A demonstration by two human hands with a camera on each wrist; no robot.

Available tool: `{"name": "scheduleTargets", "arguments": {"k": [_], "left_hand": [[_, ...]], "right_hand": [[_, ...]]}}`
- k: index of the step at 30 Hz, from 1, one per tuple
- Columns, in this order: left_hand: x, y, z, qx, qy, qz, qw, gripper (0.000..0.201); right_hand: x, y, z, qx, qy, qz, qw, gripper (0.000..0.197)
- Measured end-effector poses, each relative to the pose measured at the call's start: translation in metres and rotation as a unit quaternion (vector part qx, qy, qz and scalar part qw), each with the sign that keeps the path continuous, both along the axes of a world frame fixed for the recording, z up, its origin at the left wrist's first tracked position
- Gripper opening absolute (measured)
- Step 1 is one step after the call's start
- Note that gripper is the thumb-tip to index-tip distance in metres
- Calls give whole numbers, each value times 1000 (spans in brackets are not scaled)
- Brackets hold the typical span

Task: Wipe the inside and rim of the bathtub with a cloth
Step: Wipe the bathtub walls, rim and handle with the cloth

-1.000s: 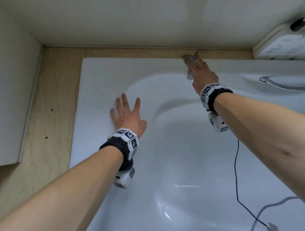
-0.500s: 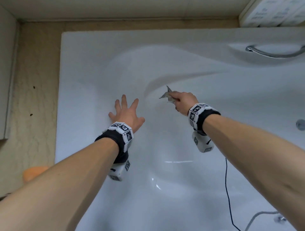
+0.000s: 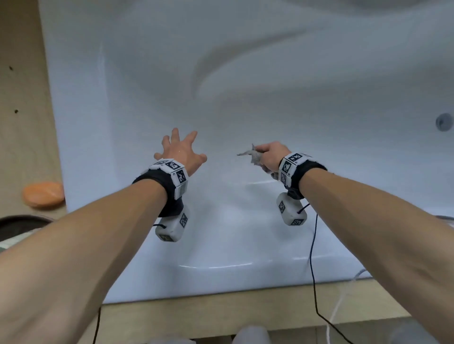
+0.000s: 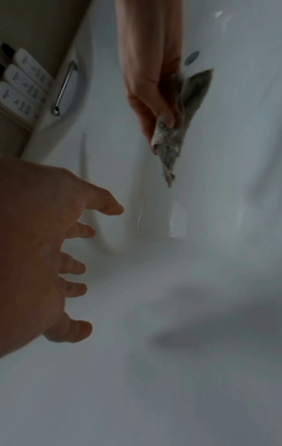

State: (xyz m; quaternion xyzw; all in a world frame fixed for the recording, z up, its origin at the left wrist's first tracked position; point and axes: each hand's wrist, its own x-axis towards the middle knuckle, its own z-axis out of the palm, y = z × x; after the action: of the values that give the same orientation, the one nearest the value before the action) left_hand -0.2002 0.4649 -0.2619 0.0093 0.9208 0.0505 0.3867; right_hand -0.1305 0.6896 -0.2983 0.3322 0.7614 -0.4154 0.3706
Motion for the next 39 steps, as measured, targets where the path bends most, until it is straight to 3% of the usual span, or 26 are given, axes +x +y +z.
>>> {"name": "scheduleTargets", "arguments": {"k": [7, 13, 16, 19, 23, 28, 30, 33, 34, 39], "left_hand": [[30, 5, -15, -6, -57, -3, 998, 67], [40, -6, -51, -10, -95, 46, 994, 63], [43, -10, -72, 7, -117, 60, 991, 63], [42, -8, -94, 27, -128, 63, 989, 60], [38, -1, -114, 48, -143, 72, 986, 57], [28, 4, -128, 65, -146, 91, 983, 55], [27, 3, -131, 68, -146, 93, 983, 54], [28, 3, -132, 69, -148, 91, 982, 52], [28, 3, -131, 69, -147, 90, 983, 52], [26, 2, -132, 73, -147, 85, 983, 52]], "right_hand": [[57, 1, -13, -22, -120, 141, 983, 33], [72, 9, -54, 50, -182, 228, 955, 36], [70, 10, -85, 54, -165, 207, 963, 36], [55, 5, -108, 68, -176, 205, 960, 24], [31, 6, -119, 88, -178, 241, 950, 43], [29, 17, -153, 133, -166, 203, 956, 55], [31, 15, -154, 143, -171, 214, 951, 46], [34, 10, -153, 144, -211, 282, 925, 9], [34, 9, -155, 144, -205, 298, 921, 11], [32, -5, -158, 136, -224, 411, 873, 63]]}}
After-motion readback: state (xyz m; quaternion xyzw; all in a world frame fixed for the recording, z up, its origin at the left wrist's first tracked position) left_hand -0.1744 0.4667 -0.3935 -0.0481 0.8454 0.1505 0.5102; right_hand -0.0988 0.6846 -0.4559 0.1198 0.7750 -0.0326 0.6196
